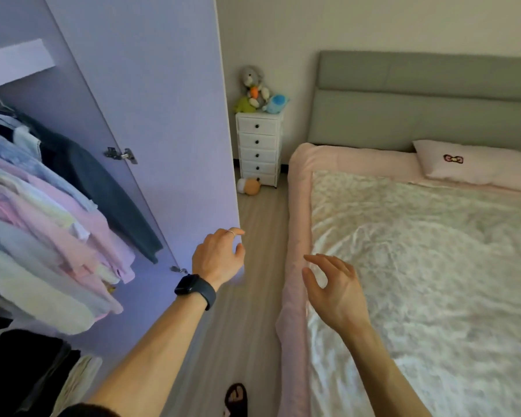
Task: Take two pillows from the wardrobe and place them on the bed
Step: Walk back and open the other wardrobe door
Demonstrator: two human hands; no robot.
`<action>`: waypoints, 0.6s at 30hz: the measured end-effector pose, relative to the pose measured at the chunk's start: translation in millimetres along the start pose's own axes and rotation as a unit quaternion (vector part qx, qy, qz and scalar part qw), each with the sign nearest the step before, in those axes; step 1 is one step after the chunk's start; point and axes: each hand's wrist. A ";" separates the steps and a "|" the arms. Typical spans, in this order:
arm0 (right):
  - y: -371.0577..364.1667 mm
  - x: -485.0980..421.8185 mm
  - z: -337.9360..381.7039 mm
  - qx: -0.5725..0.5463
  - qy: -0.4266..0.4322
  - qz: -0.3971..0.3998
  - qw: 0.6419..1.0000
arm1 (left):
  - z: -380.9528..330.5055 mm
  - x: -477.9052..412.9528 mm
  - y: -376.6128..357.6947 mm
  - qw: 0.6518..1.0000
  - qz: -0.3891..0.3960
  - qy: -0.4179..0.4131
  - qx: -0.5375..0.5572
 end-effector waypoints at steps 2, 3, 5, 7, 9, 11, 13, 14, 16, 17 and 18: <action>-9.1 -40.0 -1.7 0.016 -0.007 -0.003 1.000 | -0.4 -37.0 -8.7 1.000 0.010 -0.013 0.008; -13.1 -59.8 -1.8 0.022 -0.012 -0.004 1.000 | -0.9 -54.2 -12.2 1.000 0.014 -0.022 0.011; -21.6 -100.3 -0.2 0.032 -0.021 -0.002 0.999 | -1.8 -87.5 -16.2 0.999 0.015 -0.038 0.014; -30.3 -139.2 2.4 0.042 -0.025 -0.003 0.999 | -3.7 -121.9 -16.8 0.998 0.015 -0.063 0.012; -38.9 -175.5 4.1 0.049 -0.025 -0.007 0.998 | -7.7 -158.8 -15.6 0.996 0.019 -0.090 0.014; -45.5 -209.9 2.3 0.055 -0.032 -0.016 0.998 | -14.8 -198.2 -13.3 0.994 0.022 -0.107 0.016; -50.4 -239.9 -4.4 0.055 -0.044 -0.018 0.997 | -24.6 -233.0 -12.9 0.992 0.023 -0.125 0.019; -53.2 -254.7 -9.3 0.055 -0.050 -0.016 0.997 | -29.9 -250.5 -14.4 0.990 0.025 -0.139 0.017; -58.8 -285.0 -22.6 0.058 -0.064 0.002 0.996 | -41.5 -287.2 -19.2 0.986 0.028 -0.162 0.013; -61.0 -300.8 -30.8 0.060 -0.072 0.015 0.996 | -47.4 -306.1 -22.0 0.985 0.030 -0.167 0.013; -62.5 -316.9 -39.7 0.061 -0.077 0.025 0.995 | -52.9 -325.2 -26.1 0.985 0.033 -0.170 0.013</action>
Point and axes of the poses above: each hand's wrist, its own x-axis away from the middle knuckle, its own y-axis out of the back of the hand, z = x × y, and after that the axes turned 6 degrees about -x, right-handed
